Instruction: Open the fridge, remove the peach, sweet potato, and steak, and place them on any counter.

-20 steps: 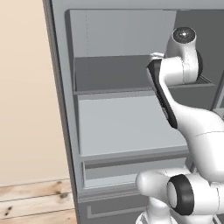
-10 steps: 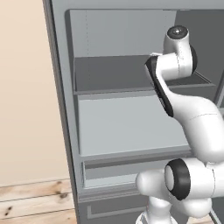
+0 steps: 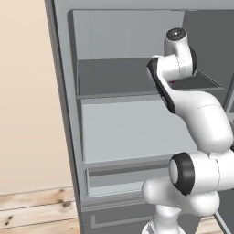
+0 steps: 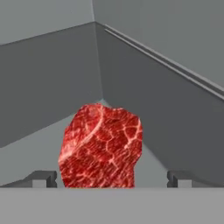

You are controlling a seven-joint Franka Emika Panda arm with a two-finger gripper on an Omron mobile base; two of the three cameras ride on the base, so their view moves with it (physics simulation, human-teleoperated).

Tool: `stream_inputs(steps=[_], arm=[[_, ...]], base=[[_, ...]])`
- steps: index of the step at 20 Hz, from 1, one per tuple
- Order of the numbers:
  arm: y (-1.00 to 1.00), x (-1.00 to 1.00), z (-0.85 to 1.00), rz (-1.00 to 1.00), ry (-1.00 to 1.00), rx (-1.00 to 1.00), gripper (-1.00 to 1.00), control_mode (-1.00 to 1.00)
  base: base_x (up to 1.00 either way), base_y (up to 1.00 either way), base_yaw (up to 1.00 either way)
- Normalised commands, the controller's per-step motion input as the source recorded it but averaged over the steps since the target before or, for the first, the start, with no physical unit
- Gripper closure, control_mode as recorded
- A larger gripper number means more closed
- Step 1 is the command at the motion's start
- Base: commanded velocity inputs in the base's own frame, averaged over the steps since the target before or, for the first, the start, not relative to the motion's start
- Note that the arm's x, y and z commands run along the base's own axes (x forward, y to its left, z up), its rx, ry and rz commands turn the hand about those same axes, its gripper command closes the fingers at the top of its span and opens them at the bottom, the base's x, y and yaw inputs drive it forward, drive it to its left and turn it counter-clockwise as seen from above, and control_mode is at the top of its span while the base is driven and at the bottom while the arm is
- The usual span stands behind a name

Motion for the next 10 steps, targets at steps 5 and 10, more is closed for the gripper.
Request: stream_inputs(steps=[5, 10], arm=[[-0.09, 0.2, -0.18, -0.01, 0.06, 0.03, -1.0, -1.0], [-0.18, 0.0, -0.32, 0.0, 0.04, 0.03, -1.0, -1.0]], base=[[0.0, 0.0, 0.0], [0.0, 0.0, 0.0]])
